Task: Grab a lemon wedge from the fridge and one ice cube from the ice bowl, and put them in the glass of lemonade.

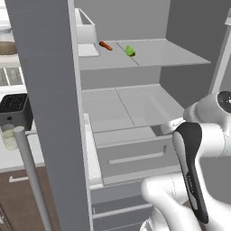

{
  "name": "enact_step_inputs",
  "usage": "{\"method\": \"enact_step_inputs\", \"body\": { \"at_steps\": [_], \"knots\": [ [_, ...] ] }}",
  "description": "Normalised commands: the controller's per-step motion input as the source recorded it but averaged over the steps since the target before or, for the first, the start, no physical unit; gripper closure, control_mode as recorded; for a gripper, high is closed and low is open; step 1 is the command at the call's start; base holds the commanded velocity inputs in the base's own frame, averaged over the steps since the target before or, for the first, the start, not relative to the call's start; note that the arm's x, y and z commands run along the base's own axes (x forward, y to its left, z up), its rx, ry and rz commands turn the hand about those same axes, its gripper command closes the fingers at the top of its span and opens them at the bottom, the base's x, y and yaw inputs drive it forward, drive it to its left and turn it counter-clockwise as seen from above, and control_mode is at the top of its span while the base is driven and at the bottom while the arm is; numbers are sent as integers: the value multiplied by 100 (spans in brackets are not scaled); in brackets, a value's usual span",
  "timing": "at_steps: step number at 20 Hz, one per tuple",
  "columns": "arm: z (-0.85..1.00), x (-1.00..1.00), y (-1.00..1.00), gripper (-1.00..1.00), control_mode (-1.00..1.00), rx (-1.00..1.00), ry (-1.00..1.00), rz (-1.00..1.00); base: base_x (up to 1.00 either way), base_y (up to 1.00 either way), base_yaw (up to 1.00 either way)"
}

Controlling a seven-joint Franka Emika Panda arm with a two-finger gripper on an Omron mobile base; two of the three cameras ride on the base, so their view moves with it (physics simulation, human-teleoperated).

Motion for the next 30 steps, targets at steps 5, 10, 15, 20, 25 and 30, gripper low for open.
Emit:
{"method": "enact_step_inputs", "body": {
  "at_steps": [5,10,15,20,25,30],
  "knots": [
    [0,0,0,-100,100,0,0,0,59,-10,6],
    [0,13,6,-100,-100,0,2,0,11,2,0],
    [11,2,8,-100,-100,0,0,0,0,0,0],
    [53,0,8,-100,-100,0,-11,0,0,0,0],
    [60,0,0,-100,-100,4,-6,0,0,0,0],
    [56,0,3,-100,-100,13,-2,-1,0,0,0]
  ]
}}
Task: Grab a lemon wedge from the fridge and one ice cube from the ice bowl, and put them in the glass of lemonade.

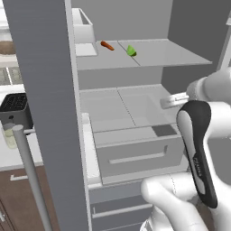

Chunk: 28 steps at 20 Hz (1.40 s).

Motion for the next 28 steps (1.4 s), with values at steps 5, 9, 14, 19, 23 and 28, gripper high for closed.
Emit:
{"method": "enact_step_inputs", "body": {
  "at_steps": [5,9,14,19,23,28],
  "knots": [
    [63,0,2,-100,-100,14,0,-4,0,0,0],
    [46,0,3,-100,-100,8,0,-8,0,0,0],
    [11,0,5,-100,-100,2,-1,-4,0,0,0],
    [0,0,3,-100,-100,0,-18,0,0,0,0],
    [3,1,0,-100,-100,0,-19,0,0,0,0],
    [1,19,0,-100,-100,0,-2,0,0,0,0]
  ]
}}
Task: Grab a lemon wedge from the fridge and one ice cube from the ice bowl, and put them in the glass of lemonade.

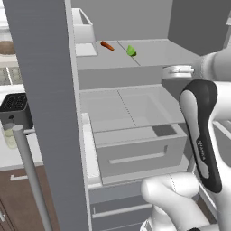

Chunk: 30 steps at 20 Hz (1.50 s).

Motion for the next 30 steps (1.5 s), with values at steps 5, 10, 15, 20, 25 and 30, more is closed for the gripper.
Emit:
{"method": "enact_step_inputs", "body": {
  "at_steps": [5,10,15,20,25,30],
  "knots": [
    [4,28,11,-100,-100,0,9,0,0,0,0],
    [20,38,18,-100,-100,0,12,0,0,0,0],
    [7,50,2,-100,-100,0,8,0,0,0,0],
    [-1,52,0,-100,-100,0,0,0,0,0,0],
    [-11,55,0,-100,-100,0,0,0,0,0,0],
    [-11,57,0,-100,-100,0,0,0,0,0,0]
  ]
}}
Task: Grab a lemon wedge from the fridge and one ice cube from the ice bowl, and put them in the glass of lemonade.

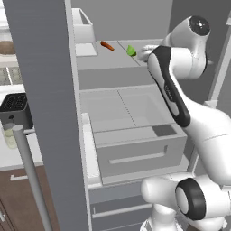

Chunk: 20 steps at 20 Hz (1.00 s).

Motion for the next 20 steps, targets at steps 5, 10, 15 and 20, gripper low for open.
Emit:
{"method": "enact_step_inputs", "body": {
  "at_steps": [5,10,15,20],
  "knots": [
    [-5,57,0,-100,-100,0,1,0,0,0,0],
    [0,54,0,-100,-100,0,6,0,0,0,0],
    [0,50,0,-100,-100,0,7,0,0,0,0],
    [-3,40,3,-100,-100,0,5,0,0,0,0]
  ]
}}
